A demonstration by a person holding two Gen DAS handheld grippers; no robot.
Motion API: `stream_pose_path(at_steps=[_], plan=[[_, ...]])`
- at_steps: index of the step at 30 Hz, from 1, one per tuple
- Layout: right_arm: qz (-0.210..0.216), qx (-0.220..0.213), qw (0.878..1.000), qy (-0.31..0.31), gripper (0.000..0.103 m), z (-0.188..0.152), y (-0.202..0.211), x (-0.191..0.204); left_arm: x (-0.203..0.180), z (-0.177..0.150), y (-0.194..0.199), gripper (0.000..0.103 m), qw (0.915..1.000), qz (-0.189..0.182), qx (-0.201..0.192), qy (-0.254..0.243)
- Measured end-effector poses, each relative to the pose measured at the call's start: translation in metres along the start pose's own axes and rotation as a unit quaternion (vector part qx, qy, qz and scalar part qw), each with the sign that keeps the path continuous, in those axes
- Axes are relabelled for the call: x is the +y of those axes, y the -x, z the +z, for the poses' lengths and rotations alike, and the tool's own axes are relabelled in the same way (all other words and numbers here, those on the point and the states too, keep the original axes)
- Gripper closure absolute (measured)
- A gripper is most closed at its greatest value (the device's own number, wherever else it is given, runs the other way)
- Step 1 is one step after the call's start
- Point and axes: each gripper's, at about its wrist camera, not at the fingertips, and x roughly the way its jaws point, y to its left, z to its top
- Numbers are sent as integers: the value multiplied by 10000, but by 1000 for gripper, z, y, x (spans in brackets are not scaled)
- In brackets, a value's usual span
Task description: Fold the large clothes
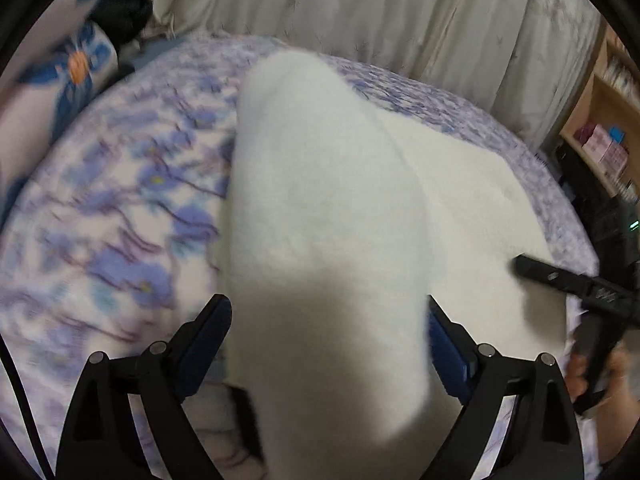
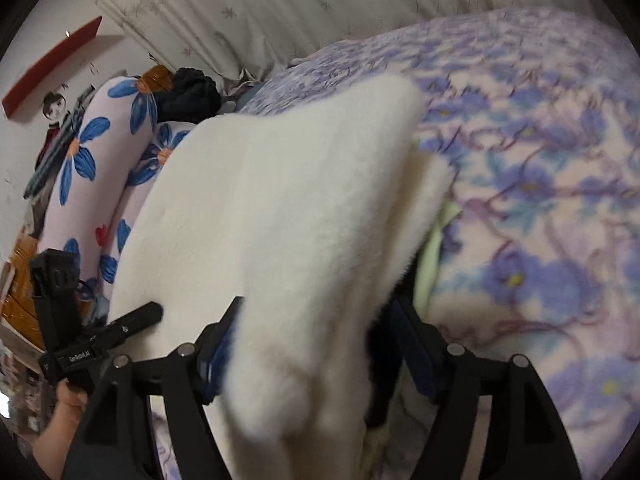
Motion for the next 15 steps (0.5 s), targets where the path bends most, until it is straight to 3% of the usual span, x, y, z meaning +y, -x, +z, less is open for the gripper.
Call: stream_pose_path(at_steps=[2, 4, 7, 8, 12, 14, 15], plan=[[-140, -294, 9994, 142, 30, 1, 27, 7, -4, 3, 20, 13, 9995, 200, -201, -109], [-186, -563, 9981, 180, 30, 4, 47, 12, -7, 8, 44, 22, 9985, 253, -478, -118], [-163, -830, 9957, 374, 30, 8, 60, 31, -16, 17, 64, 75, 9979, 212, -586, -148], [-181, -856, 9951, 453, 33, 7, 60, 39, -21, 18, 63, 86, 9981, 240, -532, -176], [-265, -577, 9970, 444, 67, 7, 33, 52, -45, 17, 44, 89, 9976, 311, -329, -533], [-569, -393, 9970, 356, 74, 5, 14, 46, -55, 12, 31, 89, 9953, 651, -208, -692], [-786, -380, 9955, 363, 86, 4, 8, 41, -56, 11, 25, 92, 9928, 886, -233, -775]])
